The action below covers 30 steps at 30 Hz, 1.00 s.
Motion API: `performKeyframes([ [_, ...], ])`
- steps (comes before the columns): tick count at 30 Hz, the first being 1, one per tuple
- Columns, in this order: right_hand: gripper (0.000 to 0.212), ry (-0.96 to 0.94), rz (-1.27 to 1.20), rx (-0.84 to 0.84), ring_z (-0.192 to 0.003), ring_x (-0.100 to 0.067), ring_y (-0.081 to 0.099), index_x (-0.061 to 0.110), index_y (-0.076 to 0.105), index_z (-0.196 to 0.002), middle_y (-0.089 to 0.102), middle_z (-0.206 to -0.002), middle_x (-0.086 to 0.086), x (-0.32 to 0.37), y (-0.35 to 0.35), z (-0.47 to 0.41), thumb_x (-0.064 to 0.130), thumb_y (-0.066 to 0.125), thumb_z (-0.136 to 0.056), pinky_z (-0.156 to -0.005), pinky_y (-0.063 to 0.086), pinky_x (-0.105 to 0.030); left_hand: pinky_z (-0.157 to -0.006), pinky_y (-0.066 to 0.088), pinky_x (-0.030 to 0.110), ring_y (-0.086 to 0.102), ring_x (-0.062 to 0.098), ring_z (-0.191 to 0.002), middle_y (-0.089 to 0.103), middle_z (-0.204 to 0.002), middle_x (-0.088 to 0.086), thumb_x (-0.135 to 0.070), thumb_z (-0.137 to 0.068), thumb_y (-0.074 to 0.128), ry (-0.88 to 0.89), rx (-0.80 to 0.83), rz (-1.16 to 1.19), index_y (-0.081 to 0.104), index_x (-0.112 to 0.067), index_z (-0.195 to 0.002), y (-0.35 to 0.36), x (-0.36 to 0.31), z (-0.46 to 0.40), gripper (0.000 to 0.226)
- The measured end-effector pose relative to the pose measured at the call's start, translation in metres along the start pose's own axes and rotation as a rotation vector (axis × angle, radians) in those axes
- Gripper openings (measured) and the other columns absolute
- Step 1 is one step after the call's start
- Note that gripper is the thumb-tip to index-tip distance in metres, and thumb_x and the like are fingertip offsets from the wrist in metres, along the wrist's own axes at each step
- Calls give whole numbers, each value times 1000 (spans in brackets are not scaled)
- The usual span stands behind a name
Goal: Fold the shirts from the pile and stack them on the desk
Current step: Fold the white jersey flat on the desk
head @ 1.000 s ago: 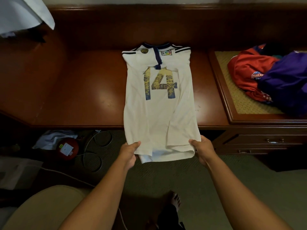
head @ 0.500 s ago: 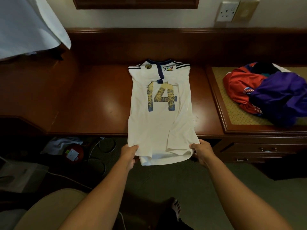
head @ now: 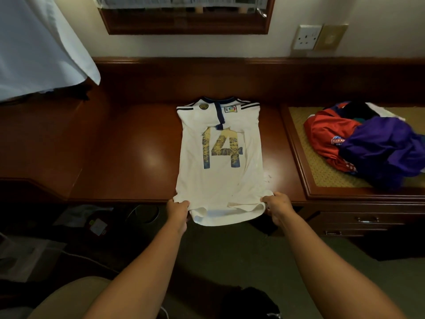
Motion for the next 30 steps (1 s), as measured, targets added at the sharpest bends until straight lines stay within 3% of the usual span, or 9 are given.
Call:
performKeyframes([
  [5, 11, -3, 33, -51, -90, -31, 63, 7, 58, -97, 62, -99, -12, 38, 11, -27, 0, 60, -88, -70, 58, -42, -93, 51, 47, 52, 30, -114, 46, -137, 11, 6, -90, 52, 95, -21, -120, 22, -21, -148, 24, -41, -20, 71],
  [7, 10, 15, 33, -67, -89, -33, 64, 8, 56, -88, 63, -99, -16, 54, 17, -45, 0, 62, -86, -77, 58, -48, -89, 53, 48, 53, 30, -111, 50, -132, 12, 4, -91, 52, 108, -28, -197, 38, -19, -139, 36, -57, -36, 55],
  [10, 6, 31, 6, -100, -86, -34, 64, 0, 59, -85, 64, -101, -22, 80, 27, -80, -4, 62, -83, -75, 59, -43, -78, 54, 39, 55, 28, -103, 57, -124, 17, 4, -91, 52, 58, -18, -149, 56, -12, -116, 59, -78, -66, 30],
  [15, 20, 124, -108, -66, -75, -32, 63, -8, 60, -99, 63, -86, -20, 120, 41, -121, -14, 59, -80, -64, 57, -38, -69, 49, 36, 56, 25, -80, 59, -108, 22, 10, -91, 49, -60, 0, 46, 54, 5, -118, 95, -110, -103, 28],
  [18, 26, 187, -144, -42, -74, -32, 62, -7, 59, -104, 63, -96, -21, 139, 50, -141, -16, 56, -80, -60, 56, -36, -59, 48, 31, 52, 21, -69, 53, -81, 14, 11, -92, 47, -138, -8, 103, 53, 3, -93, 112, -125, -121, 10],
  [21, 30, 243, -175, -18, -71, -32, 63, -9, 60, -108, 64, -100, -23, 154, 57, -158, -18, 53, -80, -46, 52, -31, -45, 50, 26, 51, 21, -65, 50, -76, 14, 11, -92, 43, -202, -15, 104, 49, 0, -77, 126, -134, -142, 19],
  [23, 33, 253, -202, -20, -72, -32, 63, -9, 58, -112, 63, -93, -22, 165, 60, -171, -19, 50, -81, -50, 53, -33, -36, 47, 19, 50, 21, -64, 49, -74, 13, 12, -91, 42, -227, -33, 110, 48, -1, -73, 134, -138, -156, 23],
  [27, 38, 267, -227, -36, -69, -31, 61, -8, 54, -116, 59, -98, -23, 179, 68, -193, -23, 44, -83, -40, 54, -30, -51, 46, 24, 49, 20, -64, 47, -73, 14, 12, -91, 40, -286, -19, 86, 48, 0, -70, 145, -146, -179, 25],
  [30, 38, 271, -220, -46, -70, -31, 61, -8, 53, -117, 58, -104, -23, 185, 76, -211, -22, 42, -84, -37, 51, -27, -49, 46, 21, 48, 19, -63, 46, -72, 13, 10, -93, 39, -311, -9, 88, 53, 0, -77, 154, -151, -191, 23],
])
Point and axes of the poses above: each hand's wrist, its own z-axis away from the middle knuckle, its own y-axis out of the palm, x = y × z, the point moved 3 cm from there along -z, towards the middle knuckle
